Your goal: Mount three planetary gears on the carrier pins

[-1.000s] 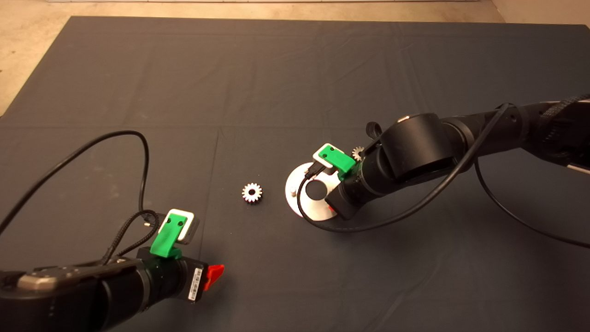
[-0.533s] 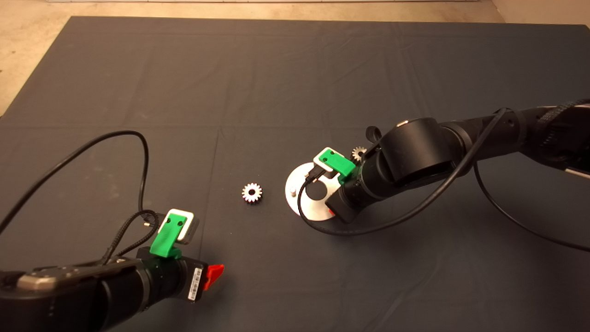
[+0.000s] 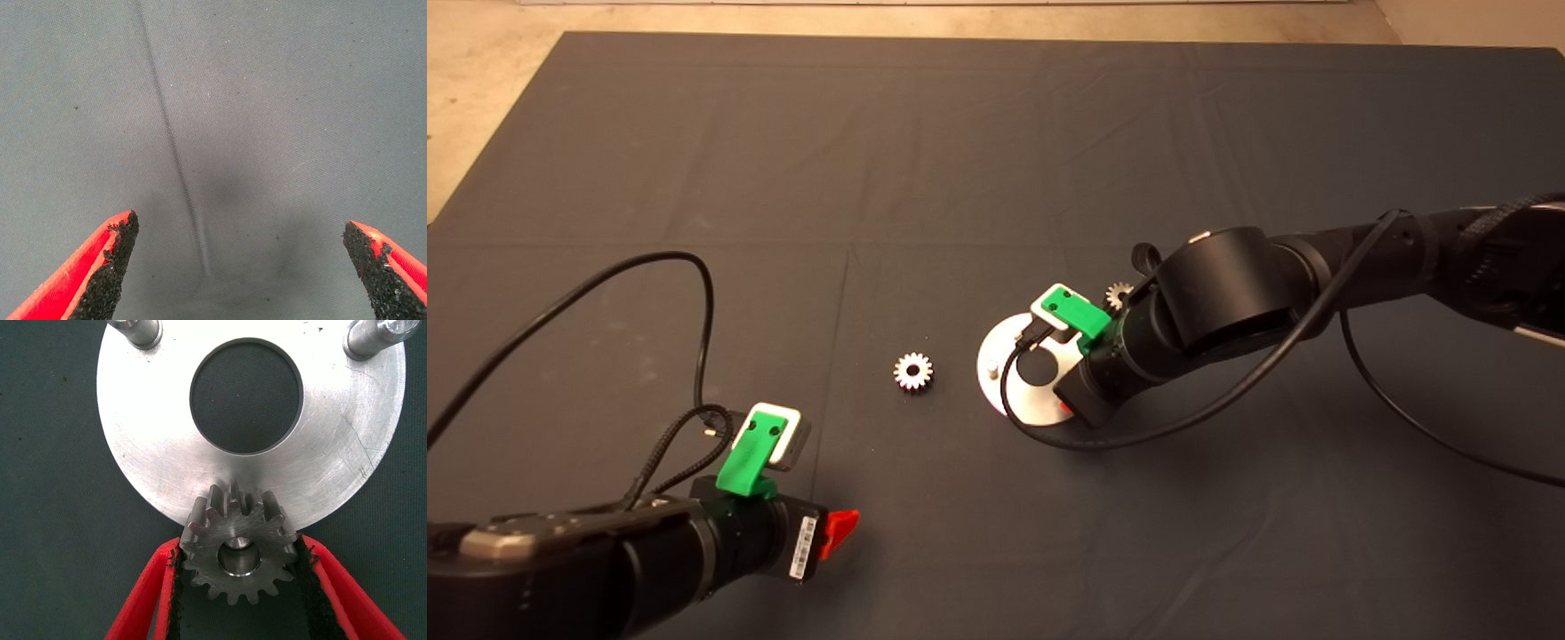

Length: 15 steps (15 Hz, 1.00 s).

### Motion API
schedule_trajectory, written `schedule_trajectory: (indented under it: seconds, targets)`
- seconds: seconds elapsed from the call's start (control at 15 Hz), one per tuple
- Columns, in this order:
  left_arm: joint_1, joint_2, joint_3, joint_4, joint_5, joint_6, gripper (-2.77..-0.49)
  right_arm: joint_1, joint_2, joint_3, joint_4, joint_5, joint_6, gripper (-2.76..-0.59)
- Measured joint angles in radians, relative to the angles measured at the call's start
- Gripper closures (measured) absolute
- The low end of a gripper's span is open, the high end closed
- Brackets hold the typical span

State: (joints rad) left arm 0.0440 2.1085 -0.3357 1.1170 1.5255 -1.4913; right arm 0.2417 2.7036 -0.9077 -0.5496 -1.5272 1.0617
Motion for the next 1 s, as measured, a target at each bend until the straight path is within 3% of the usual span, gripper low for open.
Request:
schedule_trajectory:
  seconds: [1.0]
  targets:
    - [0.000, 0.000, 0.000, 0.002, 0.000, -0.001, -2.22, 0.000, 0.000, -0.017, 0.000, 0.001, -0.001, -1.04]
